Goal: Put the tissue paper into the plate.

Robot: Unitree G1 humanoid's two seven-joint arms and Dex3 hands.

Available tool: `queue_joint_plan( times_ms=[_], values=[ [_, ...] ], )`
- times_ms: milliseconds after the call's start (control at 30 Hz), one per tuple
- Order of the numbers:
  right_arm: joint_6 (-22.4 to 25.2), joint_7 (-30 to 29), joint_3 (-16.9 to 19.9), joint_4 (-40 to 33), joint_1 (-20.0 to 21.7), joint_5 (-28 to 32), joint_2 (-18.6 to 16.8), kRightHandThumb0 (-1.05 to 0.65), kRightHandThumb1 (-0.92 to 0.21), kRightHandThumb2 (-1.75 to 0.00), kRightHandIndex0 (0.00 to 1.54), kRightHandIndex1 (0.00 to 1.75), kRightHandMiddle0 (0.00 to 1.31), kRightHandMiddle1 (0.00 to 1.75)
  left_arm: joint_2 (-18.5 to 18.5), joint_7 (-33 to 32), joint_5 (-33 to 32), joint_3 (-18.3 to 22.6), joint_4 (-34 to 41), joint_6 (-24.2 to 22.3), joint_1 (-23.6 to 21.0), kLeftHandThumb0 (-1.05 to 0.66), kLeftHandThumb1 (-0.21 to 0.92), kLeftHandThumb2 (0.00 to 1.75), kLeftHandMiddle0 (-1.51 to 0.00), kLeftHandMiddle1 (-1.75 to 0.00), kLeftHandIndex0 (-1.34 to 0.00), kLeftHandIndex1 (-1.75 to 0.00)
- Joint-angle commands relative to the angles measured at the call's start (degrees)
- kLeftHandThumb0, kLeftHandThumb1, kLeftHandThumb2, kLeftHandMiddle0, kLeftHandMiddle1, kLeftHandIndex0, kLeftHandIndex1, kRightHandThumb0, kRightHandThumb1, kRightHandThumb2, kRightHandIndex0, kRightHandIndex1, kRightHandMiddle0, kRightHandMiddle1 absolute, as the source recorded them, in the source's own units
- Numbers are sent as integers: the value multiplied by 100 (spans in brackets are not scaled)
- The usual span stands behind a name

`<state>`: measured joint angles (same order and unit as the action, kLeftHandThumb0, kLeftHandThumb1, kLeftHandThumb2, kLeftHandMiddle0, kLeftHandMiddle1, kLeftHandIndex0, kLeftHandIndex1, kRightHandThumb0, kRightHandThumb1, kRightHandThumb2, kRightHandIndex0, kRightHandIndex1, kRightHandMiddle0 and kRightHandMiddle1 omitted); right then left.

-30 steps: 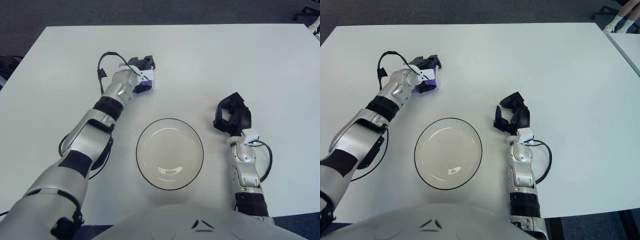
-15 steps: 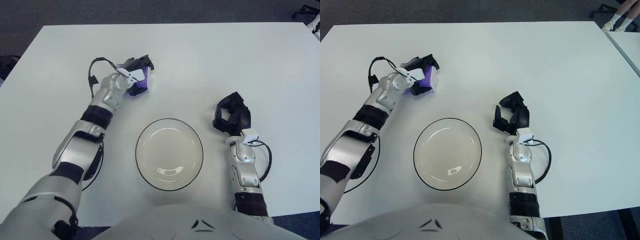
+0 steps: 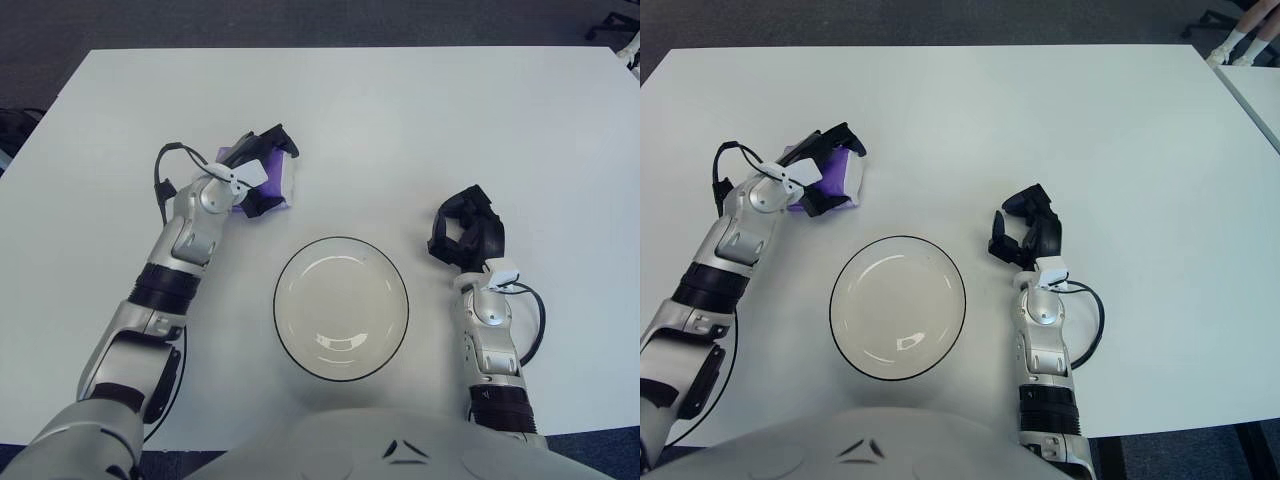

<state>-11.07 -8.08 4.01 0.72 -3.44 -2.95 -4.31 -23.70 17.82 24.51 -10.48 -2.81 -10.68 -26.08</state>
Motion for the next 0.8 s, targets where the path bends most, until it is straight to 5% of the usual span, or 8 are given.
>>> queue_joint_plan(
  times_ms=[0,767],
  values=[
    [564,72,-24,785,-472,53,-19,-43,-47,-114,92,175,49,175,-127,53,-17,156,594,-85,153,0,-6,171,-94,-162,-66,-175],
    [443,126,39,996,-348,115,-4,-44,-45,-115,92,175,50,175,-98,216,-29,505,3109,-629,412,0,-8,175,-87,-175,-74,-168]
  ],
)
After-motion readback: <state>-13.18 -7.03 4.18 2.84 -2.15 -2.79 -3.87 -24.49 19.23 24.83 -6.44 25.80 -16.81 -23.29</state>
